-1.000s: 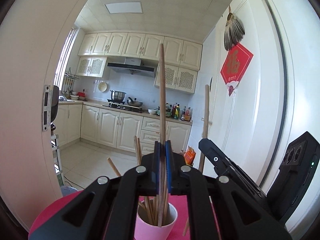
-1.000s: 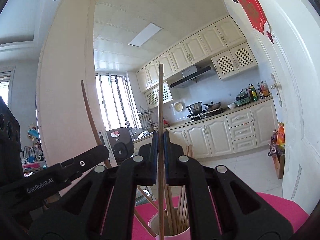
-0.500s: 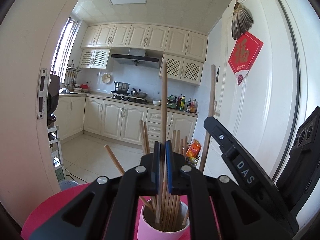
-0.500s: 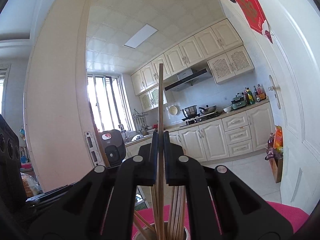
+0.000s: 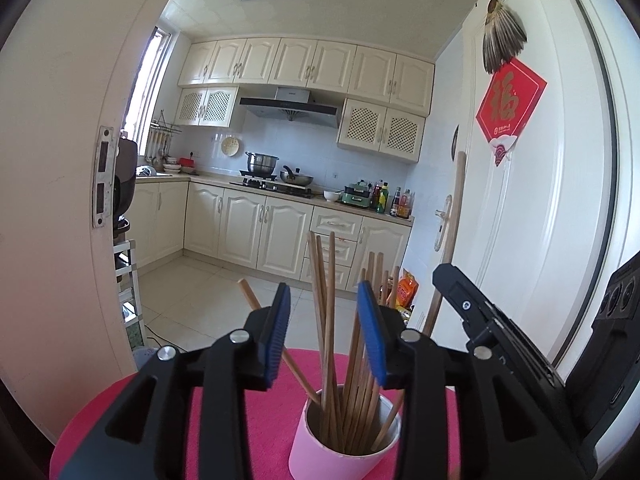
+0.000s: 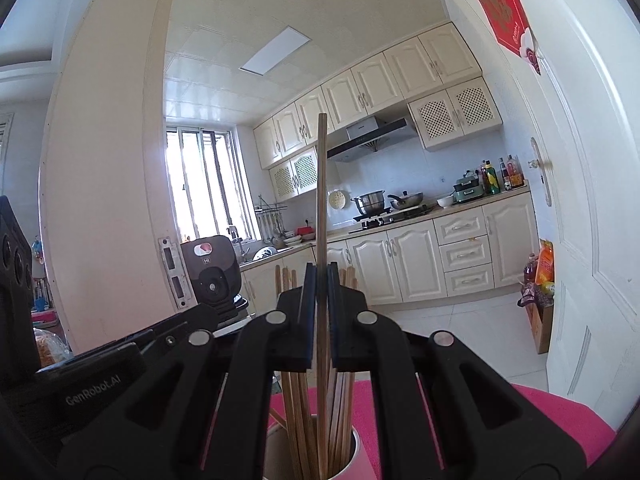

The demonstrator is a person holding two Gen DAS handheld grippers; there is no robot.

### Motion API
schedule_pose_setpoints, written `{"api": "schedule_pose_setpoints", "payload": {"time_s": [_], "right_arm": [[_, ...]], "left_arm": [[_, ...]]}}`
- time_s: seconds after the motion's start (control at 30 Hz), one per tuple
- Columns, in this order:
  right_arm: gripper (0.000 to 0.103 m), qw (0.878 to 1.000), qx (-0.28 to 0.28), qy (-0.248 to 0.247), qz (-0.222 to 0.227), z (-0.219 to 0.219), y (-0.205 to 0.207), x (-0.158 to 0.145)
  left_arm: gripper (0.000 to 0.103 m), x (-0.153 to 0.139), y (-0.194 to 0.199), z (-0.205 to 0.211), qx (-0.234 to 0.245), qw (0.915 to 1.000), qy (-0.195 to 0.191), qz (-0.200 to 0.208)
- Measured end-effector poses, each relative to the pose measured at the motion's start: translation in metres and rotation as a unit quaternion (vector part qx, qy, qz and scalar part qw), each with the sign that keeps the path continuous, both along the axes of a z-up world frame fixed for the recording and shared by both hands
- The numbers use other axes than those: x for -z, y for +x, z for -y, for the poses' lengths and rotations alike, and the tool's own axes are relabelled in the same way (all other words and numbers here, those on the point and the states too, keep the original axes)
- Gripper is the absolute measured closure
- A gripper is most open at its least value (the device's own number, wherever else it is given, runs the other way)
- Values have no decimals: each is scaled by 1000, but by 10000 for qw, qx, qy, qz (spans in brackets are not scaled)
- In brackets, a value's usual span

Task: Organize utensils
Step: 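Open both tools to release the chopsticks into the cup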

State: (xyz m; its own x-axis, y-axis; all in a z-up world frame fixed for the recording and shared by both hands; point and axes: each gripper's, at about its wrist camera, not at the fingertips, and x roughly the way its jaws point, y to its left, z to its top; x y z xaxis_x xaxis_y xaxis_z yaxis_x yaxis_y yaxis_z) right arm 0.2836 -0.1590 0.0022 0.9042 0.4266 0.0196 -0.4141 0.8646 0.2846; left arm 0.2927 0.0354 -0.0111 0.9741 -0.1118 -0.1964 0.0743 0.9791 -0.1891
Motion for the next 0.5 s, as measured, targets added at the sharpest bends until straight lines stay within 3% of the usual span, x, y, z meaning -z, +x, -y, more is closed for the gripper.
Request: {"api": "schedule_pose_setpoints", "payload": {"time_s": [0.2,0.27,0.3,0.33,0.5], "right_arm": [[94,9997,45,-73,-248,2,-5,-1],[78,9996,70,-98,-273,4,-9,-4],[51,9996,115,-88,-250,6,-12,-5],[44,9995,181,-109,-229,7,-16,-6],[45,9993,264,-227,-133,12,-36,-15]], "left_arm": [[61,-3,-9,0,-73,9999,60,-52],[56,-5,-14,0,-106,9999,79,-32],[55,-7,-16,1,-114,9999,81,-19],[54,-8,-20,0,-114,9999,67,20],[53,-16,-38,2,-166,9997,137,71]]}}
